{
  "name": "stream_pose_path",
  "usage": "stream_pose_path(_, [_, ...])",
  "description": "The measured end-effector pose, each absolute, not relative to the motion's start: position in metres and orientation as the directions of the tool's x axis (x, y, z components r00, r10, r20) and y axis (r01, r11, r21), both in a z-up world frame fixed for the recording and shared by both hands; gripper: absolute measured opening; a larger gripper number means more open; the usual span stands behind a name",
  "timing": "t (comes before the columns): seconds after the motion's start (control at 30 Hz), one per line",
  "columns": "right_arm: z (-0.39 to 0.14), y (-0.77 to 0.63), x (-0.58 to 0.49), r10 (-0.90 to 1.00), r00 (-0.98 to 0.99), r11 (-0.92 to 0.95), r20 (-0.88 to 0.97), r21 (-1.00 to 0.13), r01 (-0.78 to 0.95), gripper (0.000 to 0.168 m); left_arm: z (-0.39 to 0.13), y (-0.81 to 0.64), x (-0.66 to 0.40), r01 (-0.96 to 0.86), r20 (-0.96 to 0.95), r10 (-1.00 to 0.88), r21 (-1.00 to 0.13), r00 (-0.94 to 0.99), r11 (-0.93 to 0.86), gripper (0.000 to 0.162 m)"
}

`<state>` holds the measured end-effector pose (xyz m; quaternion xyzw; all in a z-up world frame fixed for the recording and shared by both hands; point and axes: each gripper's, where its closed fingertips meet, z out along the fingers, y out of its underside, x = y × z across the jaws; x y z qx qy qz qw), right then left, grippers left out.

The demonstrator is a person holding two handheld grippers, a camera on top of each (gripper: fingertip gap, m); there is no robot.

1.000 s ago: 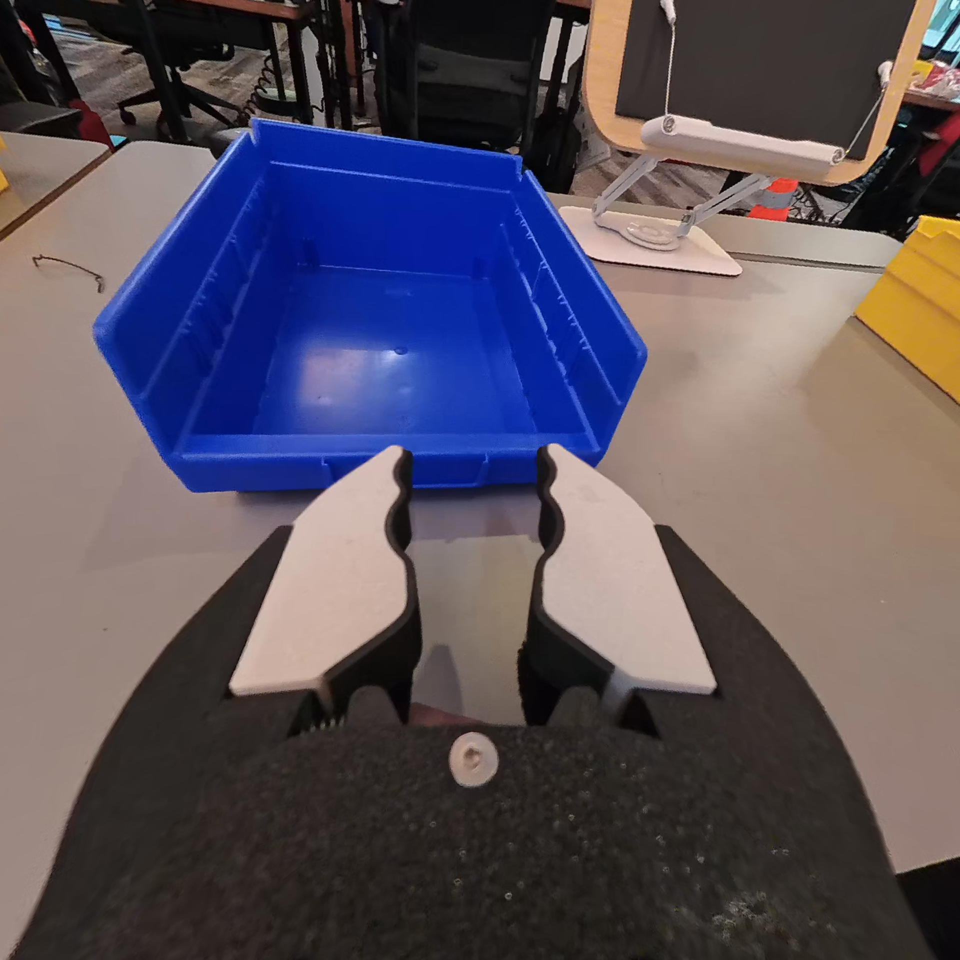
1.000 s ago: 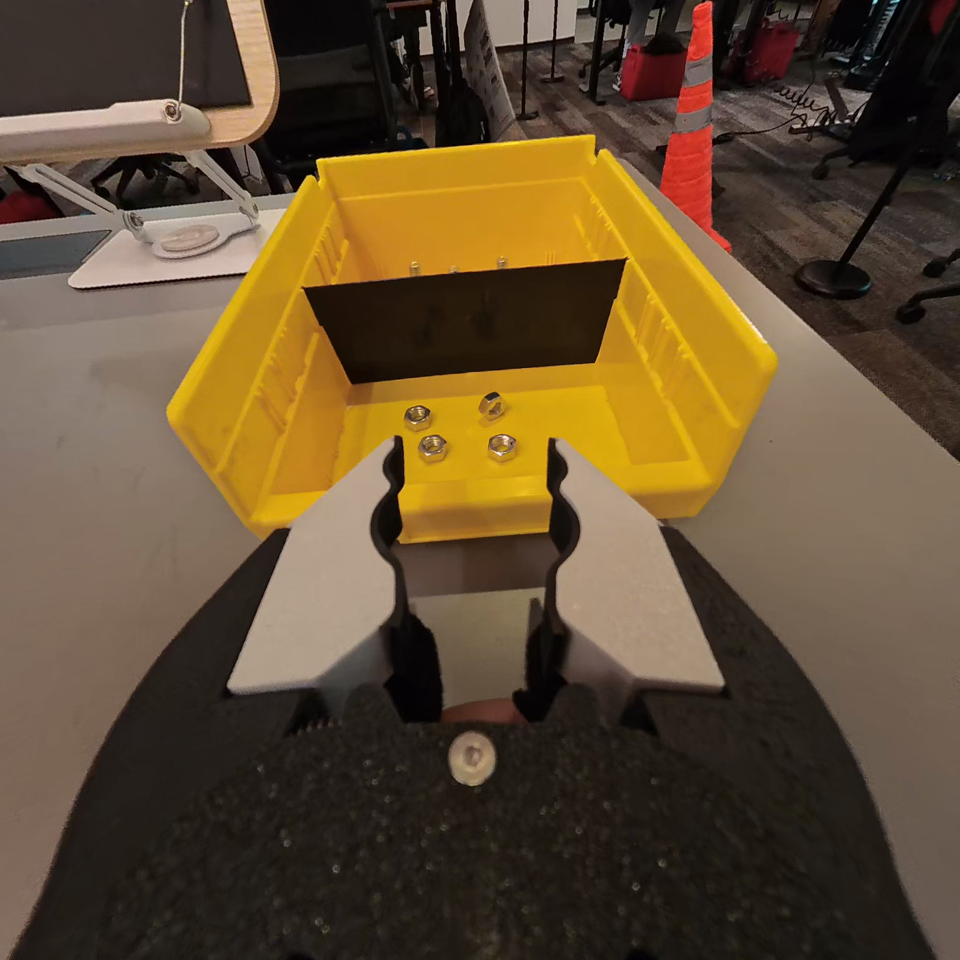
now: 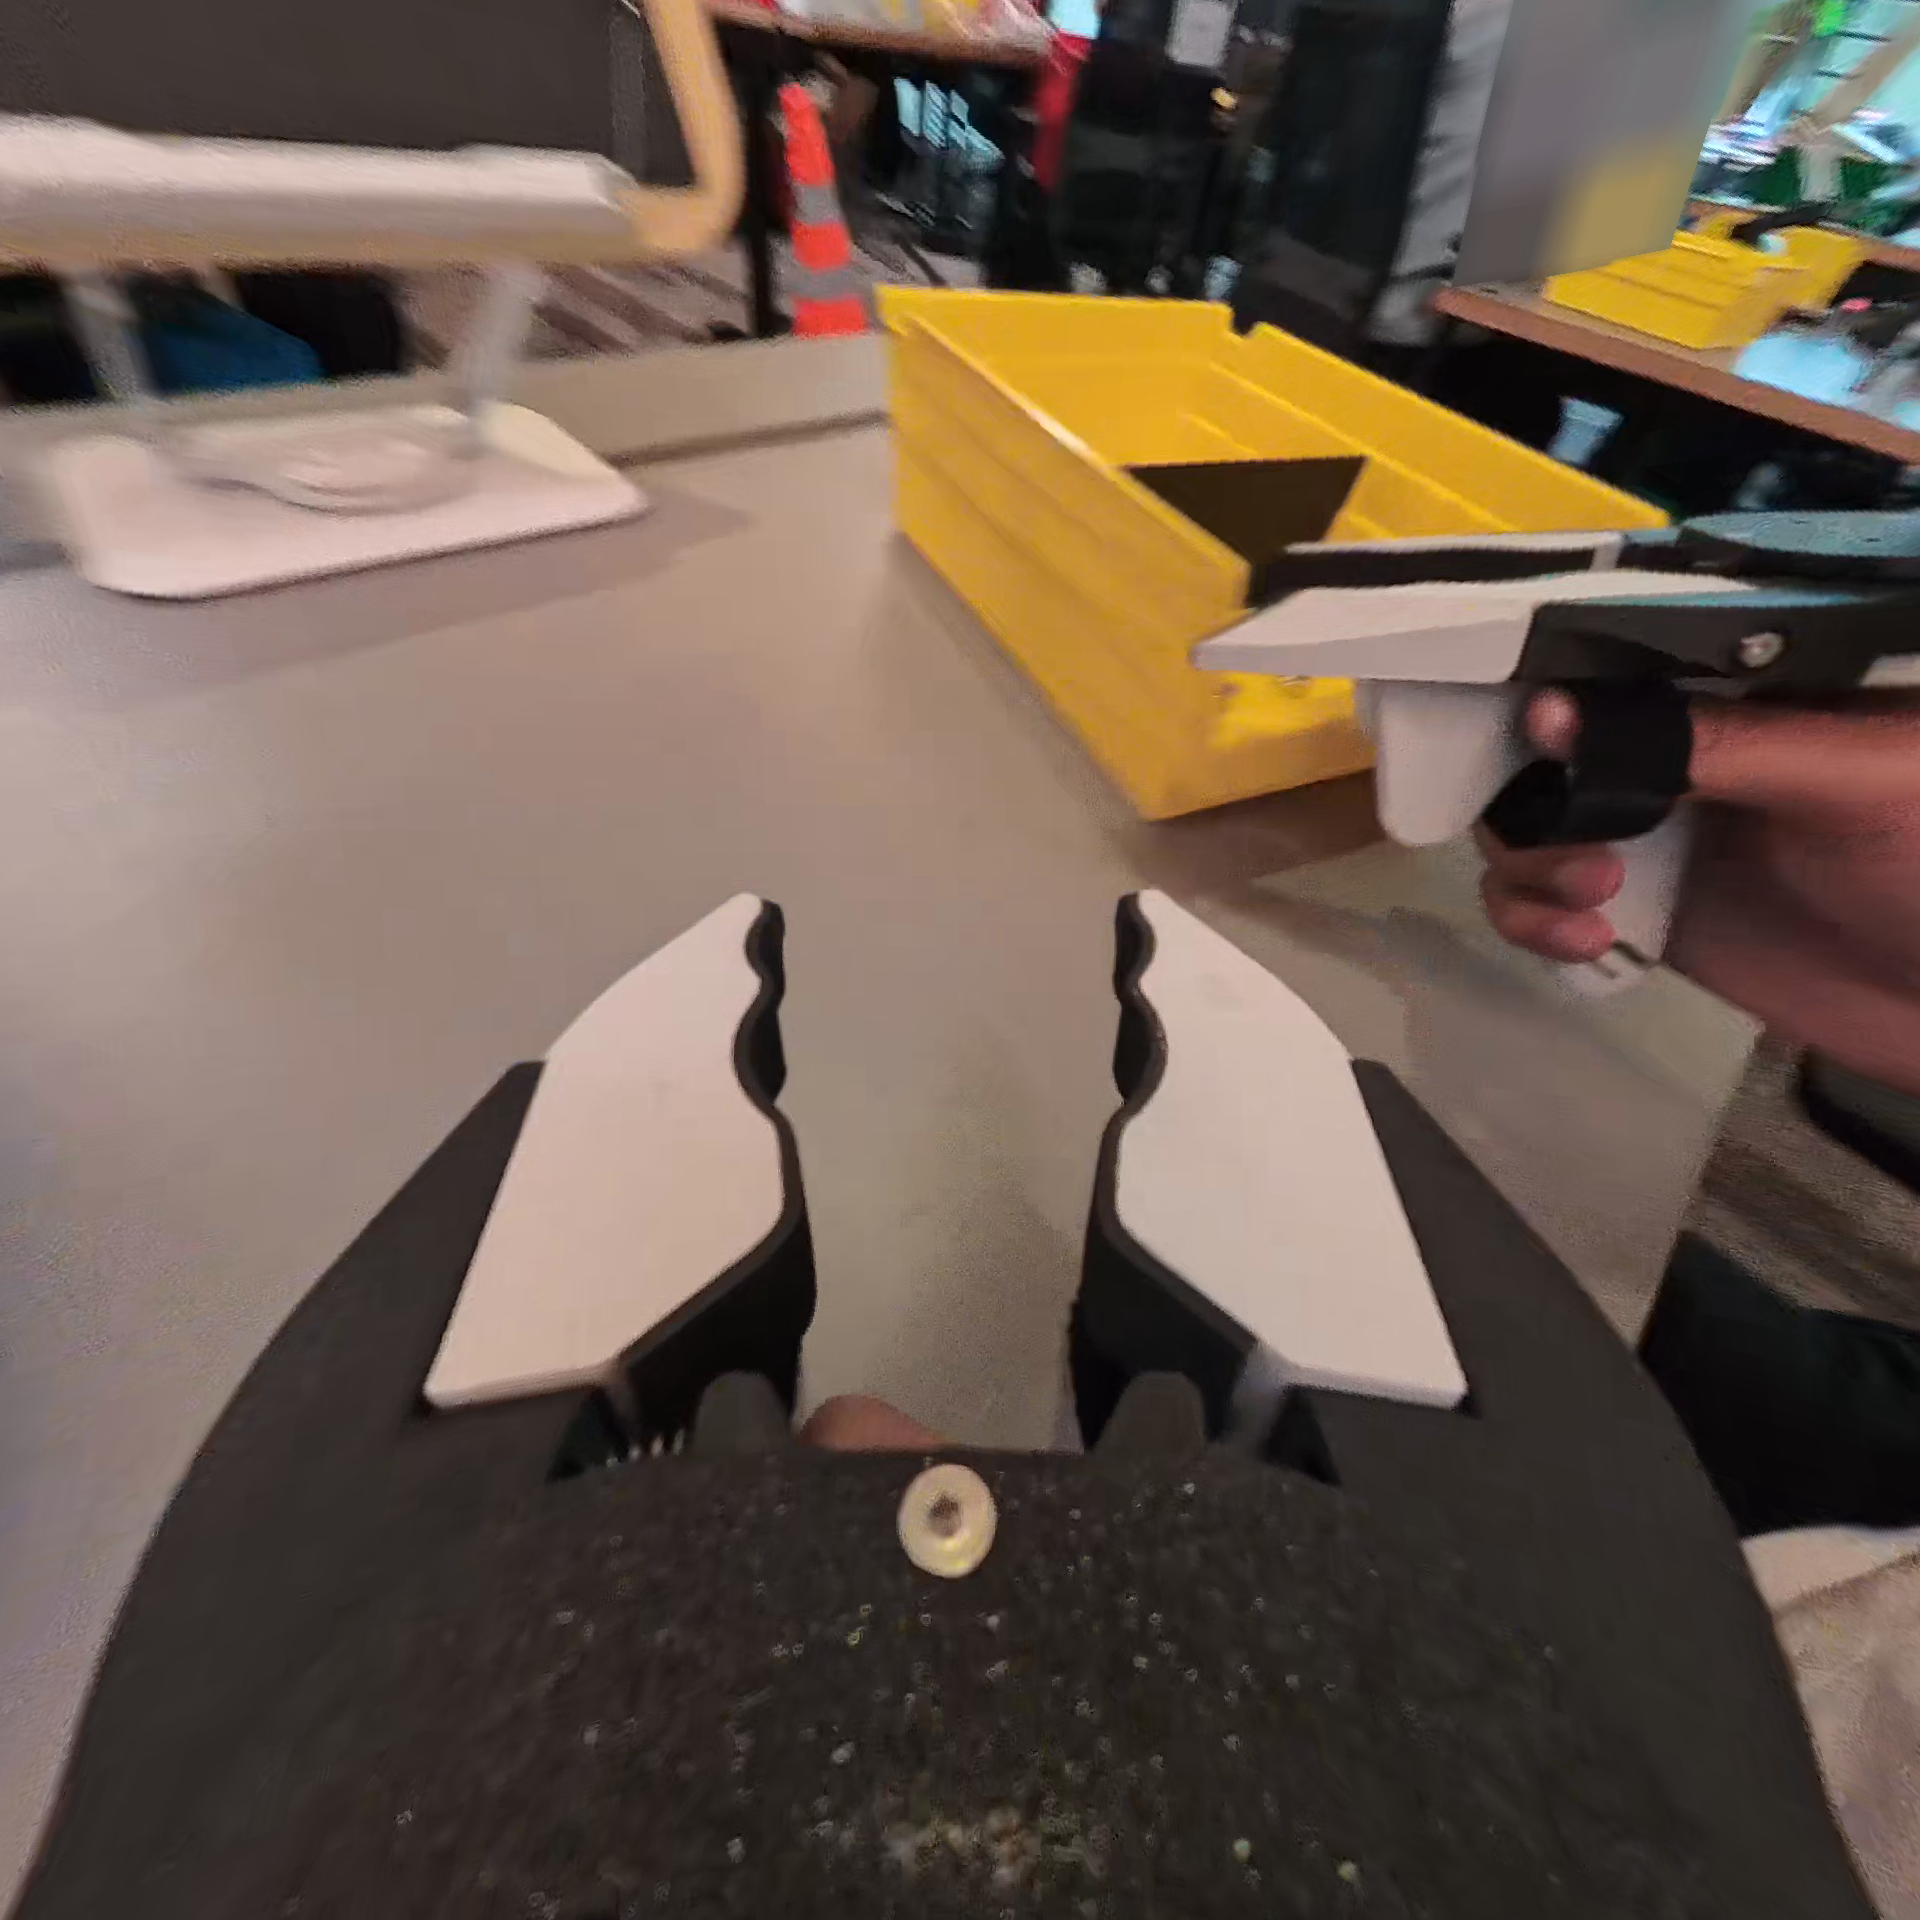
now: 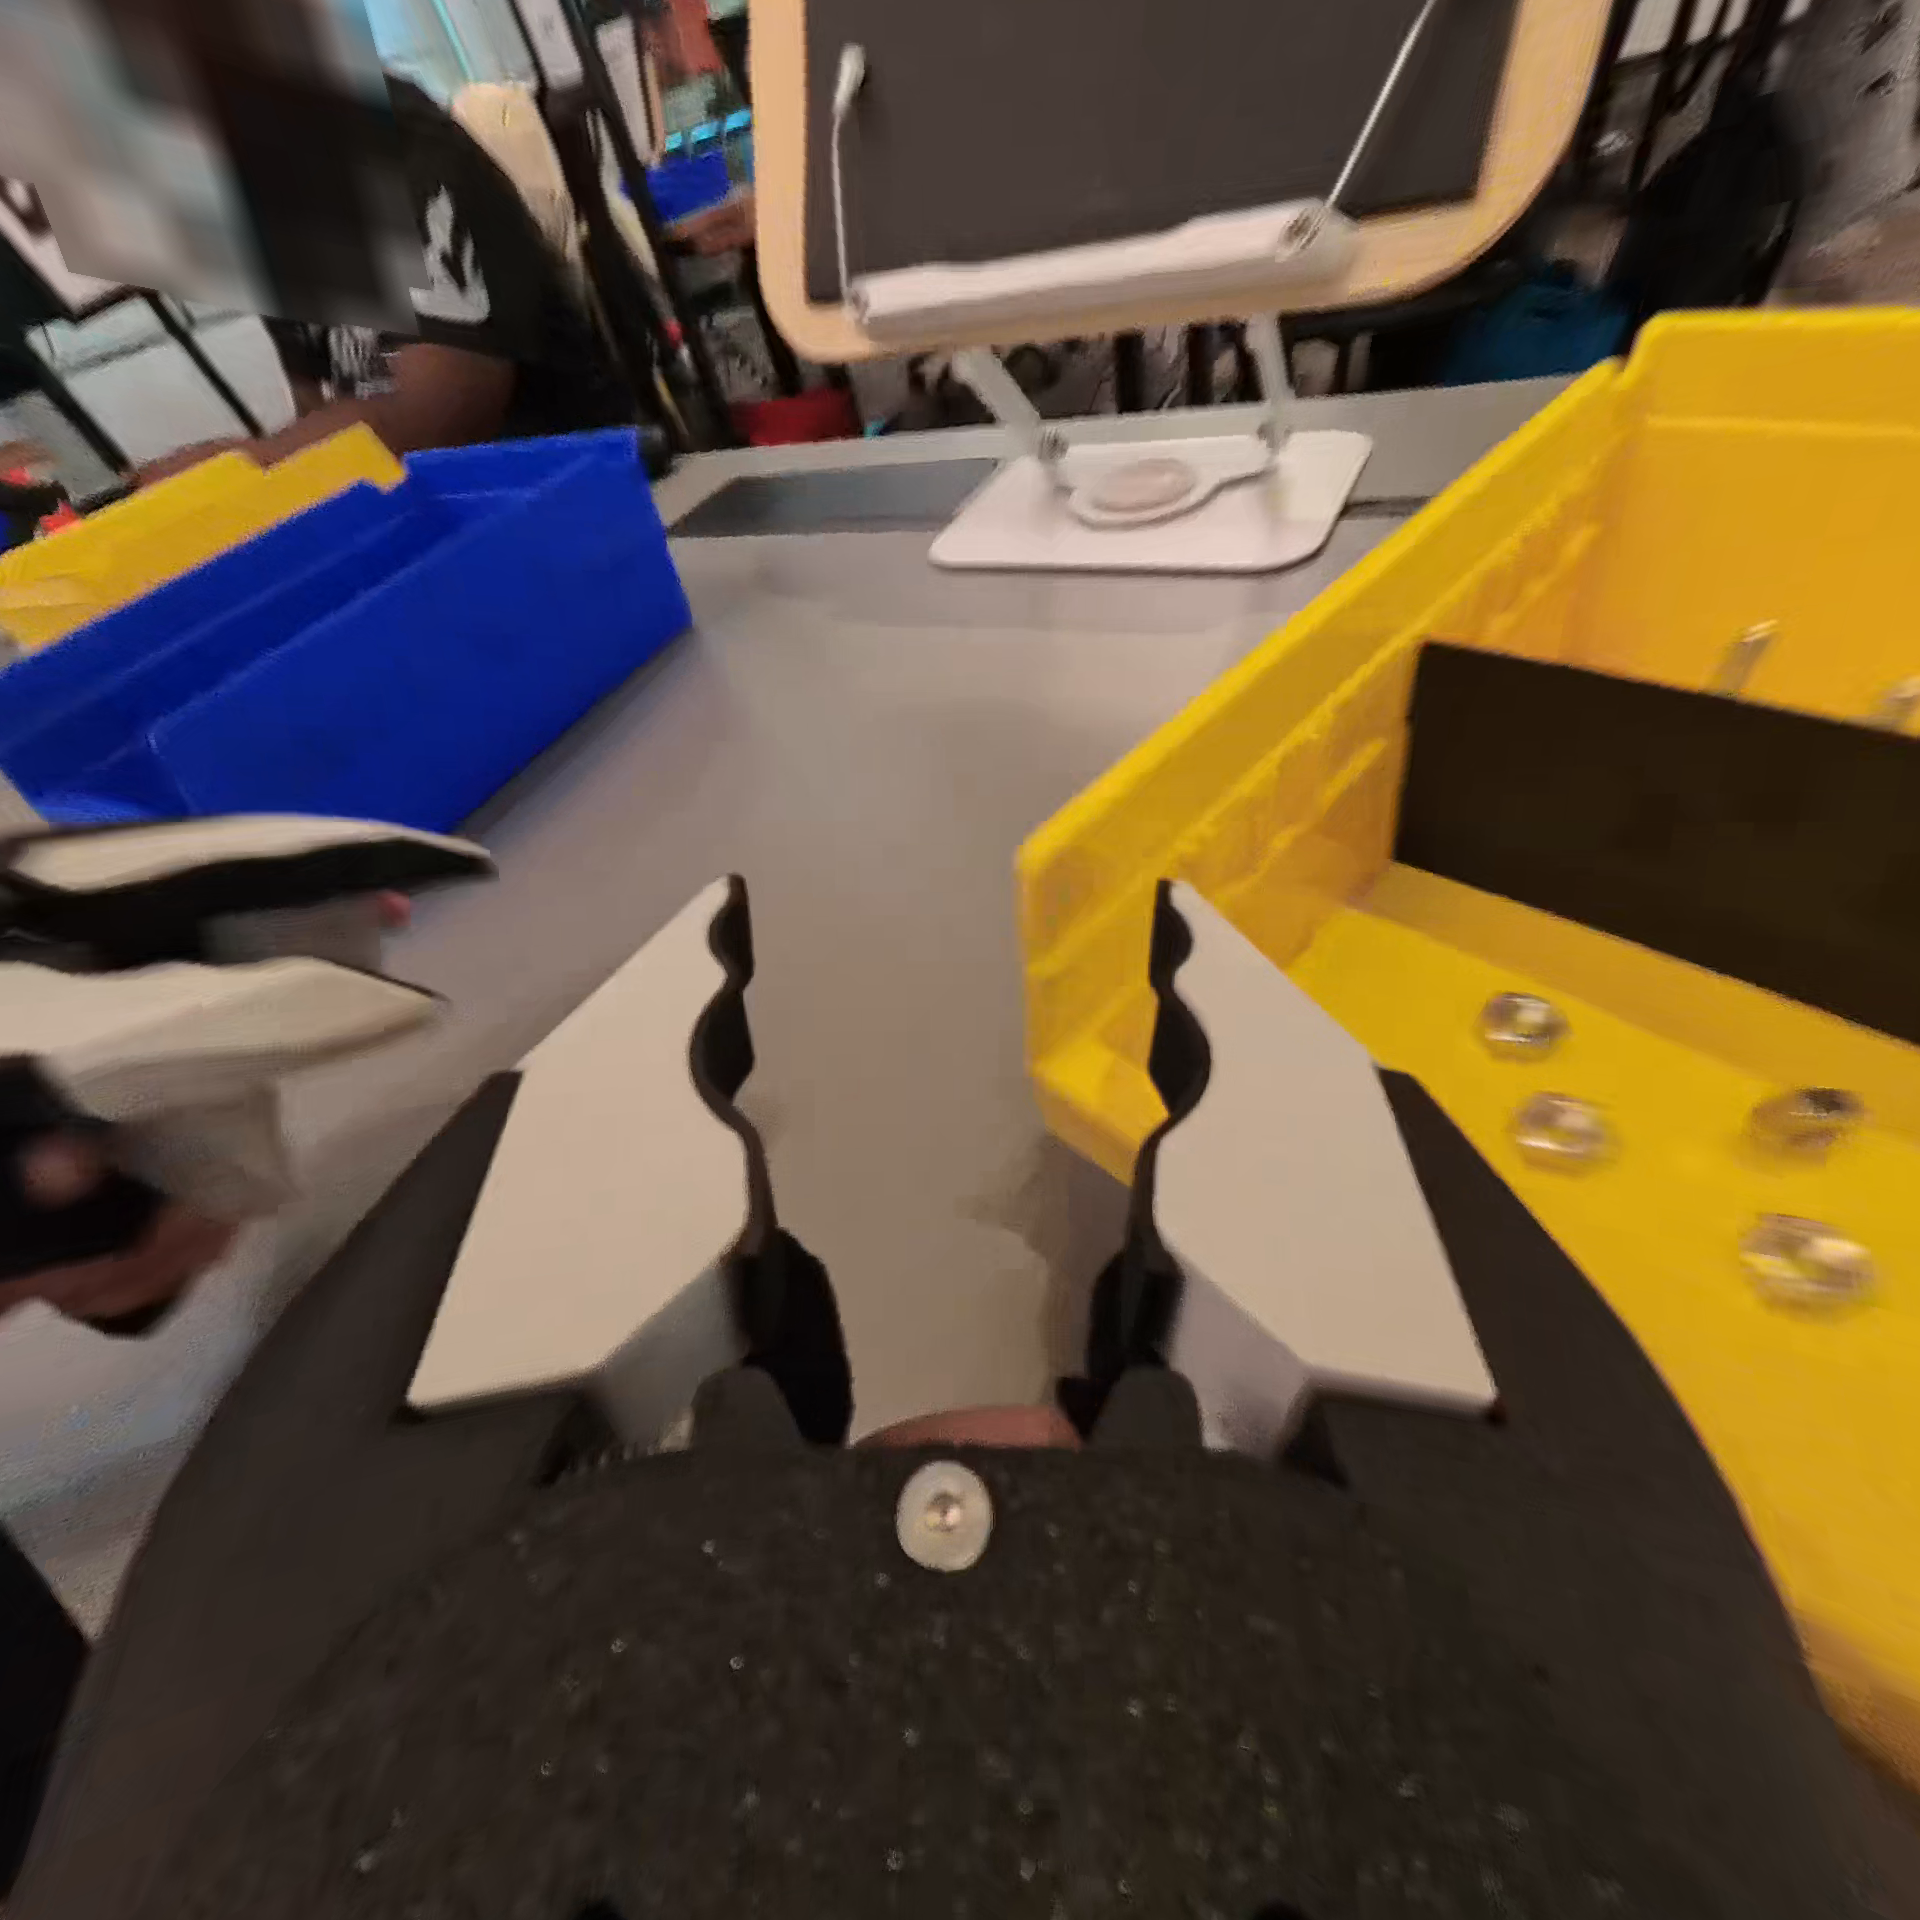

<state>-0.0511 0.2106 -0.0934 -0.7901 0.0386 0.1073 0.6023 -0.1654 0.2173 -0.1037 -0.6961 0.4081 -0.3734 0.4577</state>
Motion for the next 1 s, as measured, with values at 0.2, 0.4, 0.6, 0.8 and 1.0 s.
stream_pose_path(0.2, [-0.034, 0.143, 0.035, -0.229, 0.969, -0.042, -0.096, -0.993, -0.109, 0.077, -0.107, 0.232, -0.055, -0.267, 0.148, -0.906, -0.926, 0.397, -0.268, 0.06])
stream_pose_path(0.4, [-0.103, 0.113, 0.063, -0.447, 0.856, -0.124, -0.259, -0.93, -0.347, 0.073, -0.118, 0.263, -0.031, -0.341, 0.079, -0.885, -0.904, 0.459, -0.258, 0.05])
stream_pose_path(0.6, [-0.131, 0.119, 0.079, -0.672, 0.728, -0.191, -0.137, -0.917, -0.349, 0.018, -0.134, 0.271, -0.024, -0.372, 0.144, -0.873, -0.863, 0.465, -0.341, 0.01])
stream_pose_path(0.8, [-0.126, 0.122, 0.071, -0.705, 0.709, -0.302, -0.004, -0.903, -0.305, 0.004, -0.128, 0.267, -0.057, -0.364, 0.067, -0.85, -0.884, 0.523, -0.294, 0.002])
stream_pose_path(1.0, [-0.104, 0.184, 0.003, -0.539, 0.842, -0.296, -0.014, -0.933, -0.205, 0.004, -0.108, 0.296, -0.157, -0.26, 0.05, -0.716, -0.913, 0.697, -0.316, 0.003])
